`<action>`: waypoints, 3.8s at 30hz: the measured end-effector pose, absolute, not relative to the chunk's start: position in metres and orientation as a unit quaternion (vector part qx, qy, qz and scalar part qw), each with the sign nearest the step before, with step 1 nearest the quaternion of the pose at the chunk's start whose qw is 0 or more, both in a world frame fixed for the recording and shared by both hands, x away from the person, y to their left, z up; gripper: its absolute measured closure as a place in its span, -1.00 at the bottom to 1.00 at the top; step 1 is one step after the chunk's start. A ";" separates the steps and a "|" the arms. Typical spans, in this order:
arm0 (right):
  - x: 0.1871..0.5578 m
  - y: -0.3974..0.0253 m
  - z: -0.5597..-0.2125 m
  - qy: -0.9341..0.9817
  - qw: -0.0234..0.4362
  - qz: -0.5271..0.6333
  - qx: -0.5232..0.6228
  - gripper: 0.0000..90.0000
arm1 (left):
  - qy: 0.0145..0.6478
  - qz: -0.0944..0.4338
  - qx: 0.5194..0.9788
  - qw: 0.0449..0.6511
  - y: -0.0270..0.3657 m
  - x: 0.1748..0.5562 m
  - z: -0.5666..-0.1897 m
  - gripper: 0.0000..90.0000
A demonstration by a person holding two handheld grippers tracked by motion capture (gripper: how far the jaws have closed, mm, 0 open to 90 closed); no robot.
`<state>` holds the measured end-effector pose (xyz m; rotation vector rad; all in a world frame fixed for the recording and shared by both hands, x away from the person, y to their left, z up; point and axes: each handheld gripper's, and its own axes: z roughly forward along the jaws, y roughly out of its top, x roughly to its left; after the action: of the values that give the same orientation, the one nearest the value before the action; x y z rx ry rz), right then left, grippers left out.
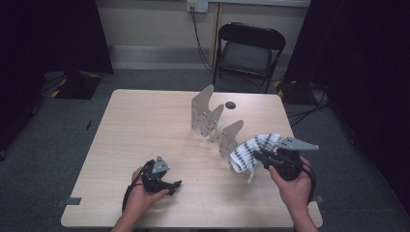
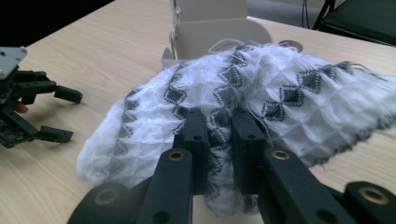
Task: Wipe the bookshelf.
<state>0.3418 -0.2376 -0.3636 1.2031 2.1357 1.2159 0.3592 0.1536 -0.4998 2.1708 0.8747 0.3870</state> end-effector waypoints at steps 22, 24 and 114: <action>0.349 -0.216 -0.480 0.790 0.145 0.368 0.468 0.73 | 0.343 0.150 0.847 0.376 0.153 0.359 -0.500 -0.66; 0.349 -0.216 -0.486 0.789 0.145 0.366 0.471 0.73 | 0.343 0.150 0.847 0.377 0.153 0.359 -0.500 -0.66; 0.354 -0.270 -0.373 0.744 0.246 0.409 0.468 0.74 | 0.342 0.151 0.848 0.376 0.154 0.359 -0.500 -0.66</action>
<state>0.3541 -0.2700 -0.3725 1.2761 2.0303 1.1163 0.3593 0.1536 -0.4998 2.1695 0.8748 0.3854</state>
